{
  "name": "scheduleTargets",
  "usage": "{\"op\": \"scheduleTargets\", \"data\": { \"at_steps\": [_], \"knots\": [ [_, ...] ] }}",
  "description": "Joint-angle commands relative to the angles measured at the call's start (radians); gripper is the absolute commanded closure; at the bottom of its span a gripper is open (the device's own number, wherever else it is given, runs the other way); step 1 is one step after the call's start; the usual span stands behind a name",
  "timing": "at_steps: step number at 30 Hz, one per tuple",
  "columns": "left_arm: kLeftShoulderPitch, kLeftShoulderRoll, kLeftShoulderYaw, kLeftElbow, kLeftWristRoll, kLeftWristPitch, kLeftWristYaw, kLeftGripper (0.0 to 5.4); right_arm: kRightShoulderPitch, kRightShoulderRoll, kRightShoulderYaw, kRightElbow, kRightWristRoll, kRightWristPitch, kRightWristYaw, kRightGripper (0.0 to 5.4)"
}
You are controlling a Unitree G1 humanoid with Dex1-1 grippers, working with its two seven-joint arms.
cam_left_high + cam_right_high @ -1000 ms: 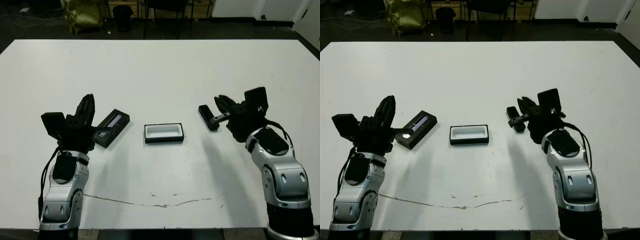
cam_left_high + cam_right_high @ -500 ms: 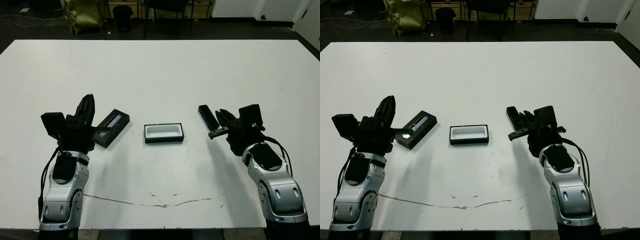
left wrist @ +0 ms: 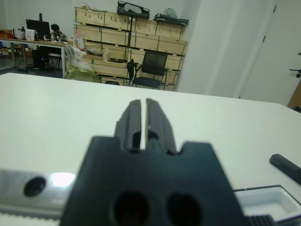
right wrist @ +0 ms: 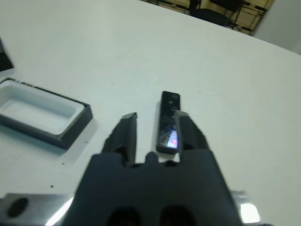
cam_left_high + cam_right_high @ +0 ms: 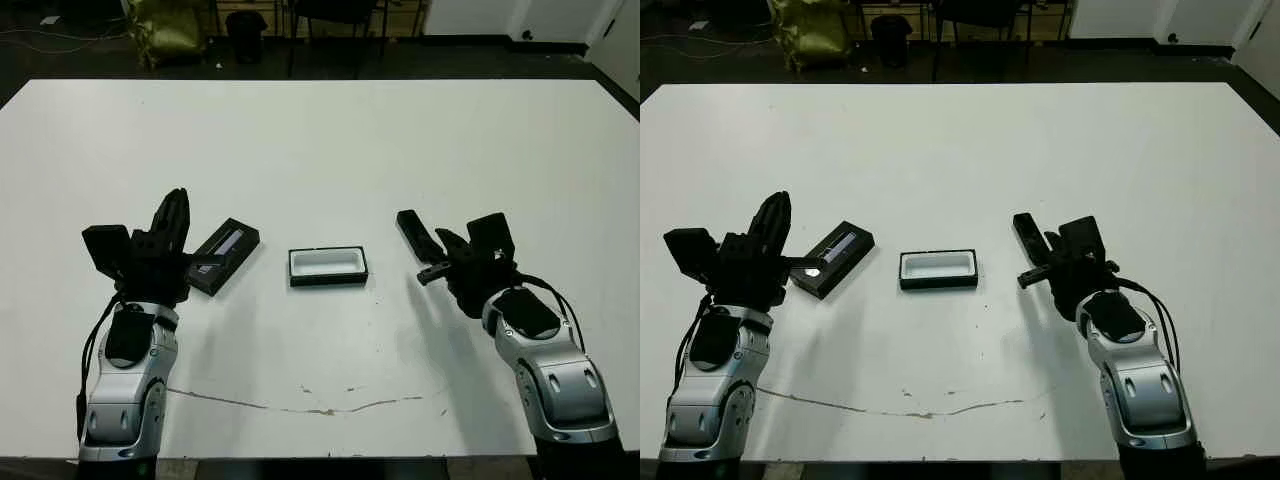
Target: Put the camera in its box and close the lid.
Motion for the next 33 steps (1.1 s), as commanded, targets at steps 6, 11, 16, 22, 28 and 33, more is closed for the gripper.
{"op": "scheduleTargets", "data": {
  "at_steps": [6, 11, 16, 22, 28, 33],
  "knots": [
    [0.016, 0.006, 0.005, 0.017, 0.004, 0.009, -0.001, 5.40, 0.000, -0.011, 0.037, -0.021, -0.027, -0.003, -0.016, 1.95],
    [0.018, 0.005, 0.004, 0.010, 0.004, 0.022, 0.003, 5.40, 0.000, 0.008, 0.030, 0.001, -0.027, -0.031, -0.031, 0.84],
    [0.018, 0.007, 0.004, 0.018, 0.004, 0.013, -0.003, 5.40, -0.002, 0.039, 0.022, 0.038, -0.037, -0.050, -0.073, 0.01],
    [0.019, 0.009, 0.004, 0.019, 0.012, 0.011, -0.003, 5.40, -0.013, 0.090, -0.007, 0.081, -0.026, -0.041, -0.121, 0.01],
    [0.019, 0.009, 0.009, 0.022, 0.001, 0.012, -0.010, 5.40, -0.033, 0.109, -0.013, 0.121, -0.033, -0.038, -0.145, 0.01],
    [0.018, 0.011, 0.010, 0.018, 0.008, 0.021, -0.006, 5.40, -0.033, 0.139, -0.037, 0.132, -0.008, -0.044, -0.159, 0.01]
  ]
}}
